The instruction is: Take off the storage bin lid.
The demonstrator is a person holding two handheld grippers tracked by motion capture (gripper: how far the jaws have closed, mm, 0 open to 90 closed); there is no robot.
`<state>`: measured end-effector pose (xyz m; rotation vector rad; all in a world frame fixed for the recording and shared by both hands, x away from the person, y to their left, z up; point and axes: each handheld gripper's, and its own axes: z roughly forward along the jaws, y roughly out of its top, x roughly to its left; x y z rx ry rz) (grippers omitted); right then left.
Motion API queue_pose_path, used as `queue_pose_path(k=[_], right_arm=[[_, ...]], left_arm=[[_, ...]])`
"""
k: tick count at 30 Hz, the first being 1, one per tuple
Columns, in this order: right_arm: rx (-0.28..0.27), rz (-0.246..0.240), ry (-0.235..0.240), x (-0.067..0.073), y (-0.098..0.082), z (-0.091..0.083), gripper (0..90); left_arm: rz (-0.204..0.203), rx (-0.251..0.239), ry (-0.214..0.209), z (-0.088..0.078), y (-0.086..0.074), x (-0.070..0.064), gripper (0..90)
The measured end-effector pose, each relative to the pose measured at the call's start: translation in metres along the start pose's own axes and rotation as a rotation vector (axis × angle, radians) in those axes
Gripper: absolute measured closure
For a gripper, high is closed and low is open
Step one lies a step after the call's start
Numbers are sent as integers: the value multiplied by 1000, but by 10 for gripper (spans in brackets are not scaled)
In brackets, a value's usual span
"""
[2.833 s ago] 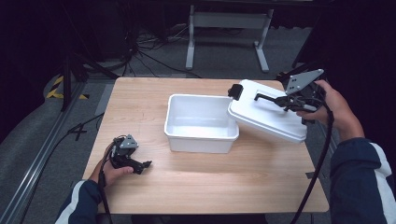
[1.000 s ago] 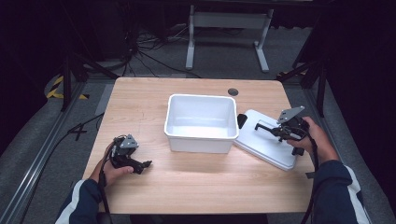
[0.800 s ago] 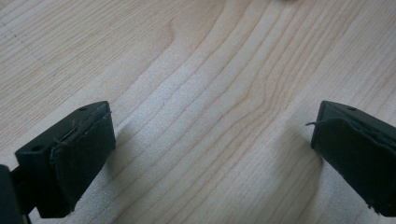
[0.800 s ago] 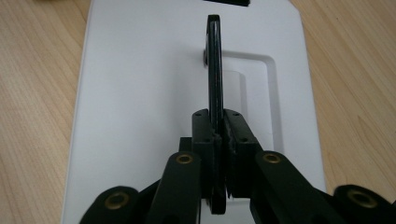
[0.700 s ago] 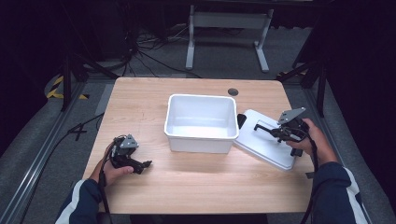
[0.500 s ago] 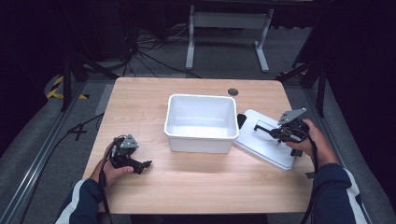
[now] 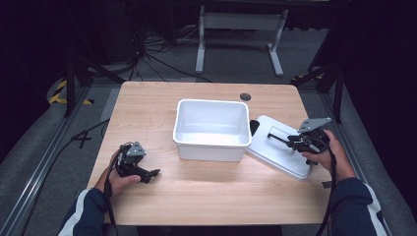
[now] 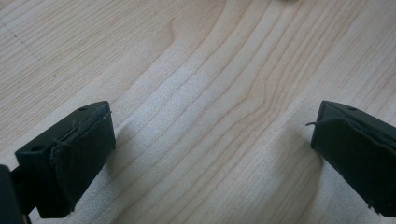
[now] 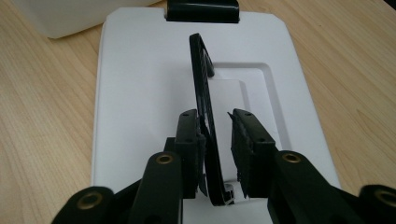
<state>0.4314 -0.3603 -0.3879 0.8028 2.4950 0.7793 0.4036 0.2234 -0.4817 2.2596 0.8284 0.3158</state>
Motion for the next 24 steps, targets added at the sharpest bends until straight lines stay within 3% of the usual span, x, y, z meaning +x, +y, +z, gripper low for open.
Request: queue_pose_path(k=[11,15,24], right_arm=[[-6,-9,-17,10,-1,-6,709],[-25,-7,-43,16,1,-11,701],[-67,11,-55,25,-2,-25,632]], left_arm=[[-5,3,-2,0,0,-1,2],[1,4,-1,0,0,0,2],[1,4,0,-1,0,0,2]])
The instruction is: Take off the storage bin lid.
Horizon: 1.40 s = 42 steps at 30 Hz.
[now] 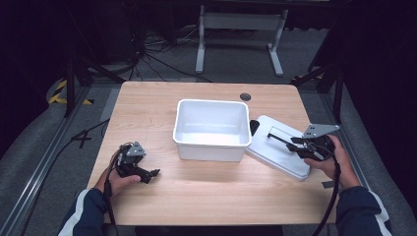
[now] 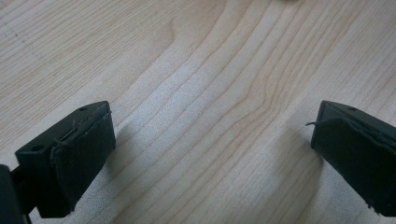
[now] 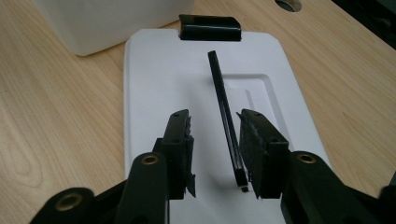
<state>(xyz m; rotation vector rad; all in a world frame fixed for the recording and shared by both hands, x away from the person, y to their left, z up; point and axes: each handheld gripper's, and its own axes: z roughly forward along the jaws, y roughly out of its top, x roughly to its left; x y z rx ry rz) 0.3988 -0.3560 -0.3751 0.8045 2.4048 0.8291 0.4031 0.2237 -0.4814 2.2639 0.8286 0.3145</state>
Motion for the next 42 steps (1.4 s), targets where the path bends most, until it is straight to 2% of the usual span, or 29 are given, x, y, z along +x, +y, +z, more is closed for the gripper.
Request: queue_pose_path(k=[6,10,13,21,25,27,29,31,33,37,39,40,42], right_arm=[[-36,11,-20,8,-6,-10,523],[-52,11,-33,12,-10,-14,489],[-61,16,-37,18,-17,-18,456],[-81,20,-67,31,-37,-25,330],[-94,65,-69,37,-50,-27,277],[-92,71,-64,39,-58,-27,260],[-80,99,-93,43,-66,-25,213],[-90,122,-79,45,-74,-25,208],[-95,134,-97,48,-82,-23,184],[-82,183,-114,54,-99,-18,179],[-70,196,-104,56,-104,-15,181],[-52,202,-115,57,-108,-14,184],[-53,215,-129,57,-111,-14,183]], left_arm=[[3,-2,5,0,0,0,2],[3,-3,6,0,0,0,3],[-11,-4,2,0,-1,-1,2],[-12,-2,0,0,-1,-2,2],[-12,-2,0,0,-1,-2,2],[-12,-2,0,0,-1,-2,2],[-12,-2,0,0,-1,-2,2],[-12,-2,0,0,-1,-2,2],[-12,-2,0,0,-1,-2,2],[-12,-2,0,0,-1,-2,2],[-12,-2,-1,0,-1,-2,2],[-12,-2,-1,0,-1,-2,2],[-11,-2,-1,0,-1,-1,3]])
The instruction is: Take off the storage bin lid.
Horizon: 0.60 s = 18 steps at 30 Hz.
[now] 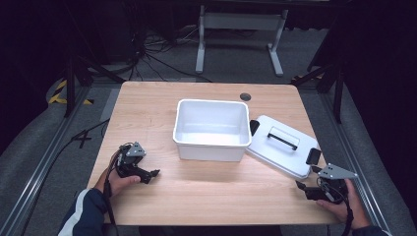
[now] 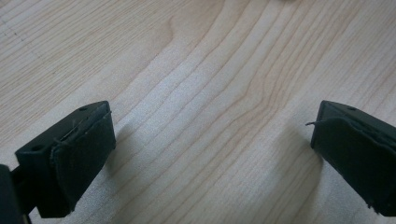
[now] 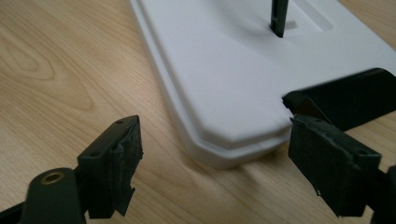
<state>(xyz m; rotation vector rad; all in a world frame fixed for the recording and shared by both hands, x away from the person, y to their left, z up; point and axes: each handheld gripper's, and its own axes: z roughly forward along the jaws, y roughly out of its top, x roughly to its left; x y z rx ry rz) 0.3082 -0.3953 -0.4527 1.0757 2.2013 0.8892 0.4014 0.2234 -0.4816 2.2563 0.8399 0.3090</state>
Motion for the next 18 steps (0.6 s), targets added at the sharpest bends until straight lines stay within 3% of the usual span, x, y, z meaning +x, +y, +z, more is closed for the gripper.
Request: queue_pose_path(k=[13,18], right_arm=[[14,94,-2,-4,-15,6,176],[21,123,38,-8,-15,7,194]], left_arm=[[3,0,-2,0,0,0,2],[13,1,-2,0,0,1,2]])
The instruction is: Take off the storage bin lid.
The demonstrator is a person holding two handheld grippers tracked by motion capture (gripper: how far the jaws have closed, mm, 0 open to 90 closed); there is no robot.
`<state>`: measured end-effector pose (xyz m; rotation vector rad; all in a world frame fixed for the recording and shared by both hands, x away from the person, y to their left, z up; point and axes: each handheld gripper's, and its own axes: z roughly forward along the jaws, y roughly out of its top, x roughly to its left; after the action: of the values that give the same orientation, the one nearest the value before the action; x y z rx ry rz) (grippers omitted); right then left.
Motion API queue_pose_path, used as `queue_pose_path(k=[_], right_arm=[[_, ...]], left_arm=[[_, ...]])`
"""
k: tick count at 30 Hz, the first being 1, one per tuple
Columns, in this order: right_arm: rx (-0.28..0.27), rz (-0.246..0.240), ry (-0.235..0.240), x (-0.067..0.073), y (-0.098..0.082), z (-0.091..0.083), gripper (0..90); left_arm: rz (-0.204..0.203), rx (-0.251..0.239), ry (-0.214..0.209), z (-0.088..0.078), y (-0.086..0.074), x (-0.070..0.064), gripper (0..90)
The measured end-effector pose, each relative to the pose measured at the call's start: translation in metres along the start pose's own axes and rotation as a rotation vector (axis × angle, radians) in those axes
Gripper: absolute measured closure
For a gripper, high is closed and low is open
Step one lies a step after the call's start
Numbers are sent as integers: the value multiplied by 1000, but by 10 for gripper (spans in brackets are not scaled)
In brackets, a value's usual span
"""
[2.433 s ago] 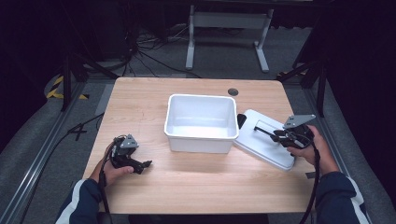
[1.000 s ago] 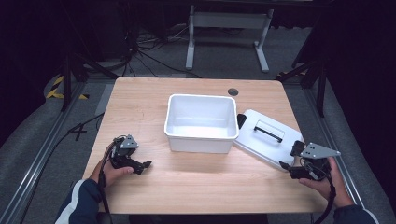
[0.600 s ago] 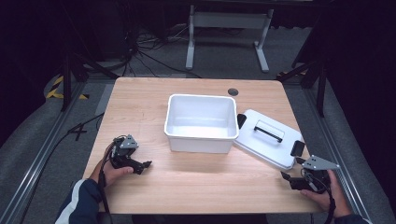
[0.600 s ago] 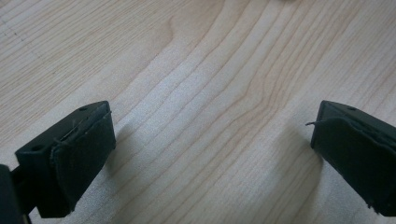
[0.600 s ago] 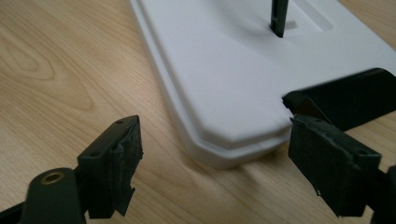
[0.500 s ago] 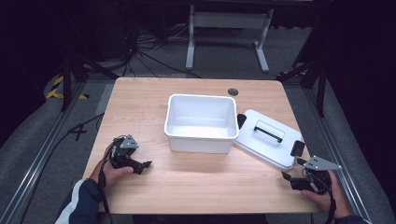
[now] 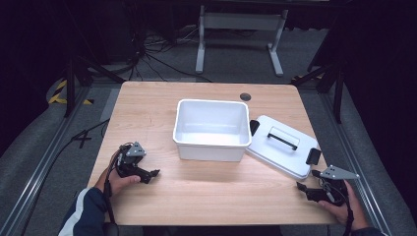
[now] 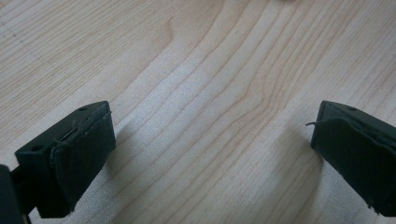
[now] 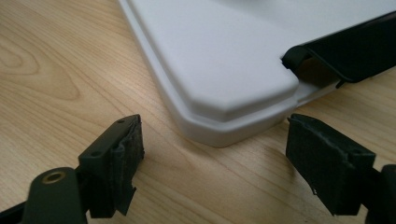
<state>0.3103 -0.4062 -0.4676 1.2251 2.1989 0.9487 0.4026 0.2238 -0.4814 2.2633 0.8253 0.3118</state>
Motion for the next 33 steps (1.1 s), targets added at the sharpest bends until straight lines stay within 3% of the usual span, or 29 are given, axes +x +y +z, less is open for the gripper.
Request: queue_pose_path(k=[2,33], right_arm=[[3,25,10,-1,0,1,189],[6,10,17,-2,1,2,172]], left_arm=[[0,0,0,0,0,0,2],[-2,-2,3,1,1,1,2]])
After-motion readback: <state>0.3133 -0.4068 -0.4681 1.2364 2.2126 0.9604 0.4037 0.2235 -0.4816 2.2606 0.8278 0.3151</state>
